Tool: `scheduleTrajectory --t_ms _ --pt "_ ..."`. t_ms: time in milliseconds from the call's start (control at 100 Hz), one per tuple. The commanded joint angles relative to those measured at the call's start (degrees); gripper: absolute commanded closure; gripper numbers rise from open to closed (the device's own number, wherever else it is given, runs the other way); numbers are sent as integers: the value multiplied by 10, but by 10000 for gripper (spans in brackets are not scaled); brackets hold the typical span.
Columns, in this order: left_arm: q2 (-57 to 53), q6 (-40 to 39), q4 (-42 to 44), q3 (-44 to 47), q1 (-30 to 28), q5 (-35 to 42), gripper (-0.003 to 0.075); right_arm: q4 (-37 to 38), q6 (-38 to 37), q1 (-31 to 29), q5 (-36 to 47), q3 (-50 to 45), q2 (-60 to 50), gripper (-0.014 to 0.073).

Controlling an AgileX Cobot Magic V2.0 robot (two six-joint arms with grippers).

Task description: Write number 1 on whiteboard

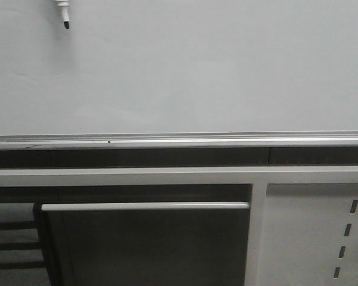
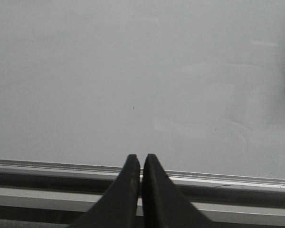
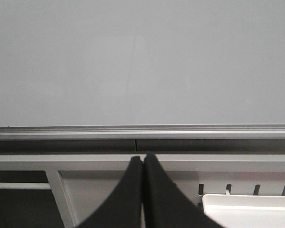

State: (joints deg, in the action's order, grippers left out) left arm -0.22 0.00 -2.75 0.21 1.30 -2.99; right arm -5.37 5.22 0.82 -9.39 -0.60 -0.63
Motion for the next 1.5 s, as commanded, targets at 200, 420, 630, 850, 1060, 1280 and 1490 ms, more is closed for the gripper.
scheduleTrajectory --t_ms 200,420,630,850,1060,1280,1490 --pt "-13 -6 -4 23 0 39 741 6 3 -4 42 -15 -10 657" --pt "-13 -6 -4 23 0 39 741 6 3 -4 42 -15 -10 657" --pt "-13 -6 -4 23 0 39 741 6 3 -4 42 -15 -10 657" --pt "-13 -6 -4 23 0 39 741 6 3 -4 45 -15 -10 657" --pt "-13 -6 -13 23 0 41 741 -6 3 -4 49 -15 -10 657" --pt "-13 -6 -150 23 0 39 741 -136 3 -4 55 -15 -10 657" --pt "-13 -6 -309 23 0 46 741 -318 3 -4 70 -15 -10 657"
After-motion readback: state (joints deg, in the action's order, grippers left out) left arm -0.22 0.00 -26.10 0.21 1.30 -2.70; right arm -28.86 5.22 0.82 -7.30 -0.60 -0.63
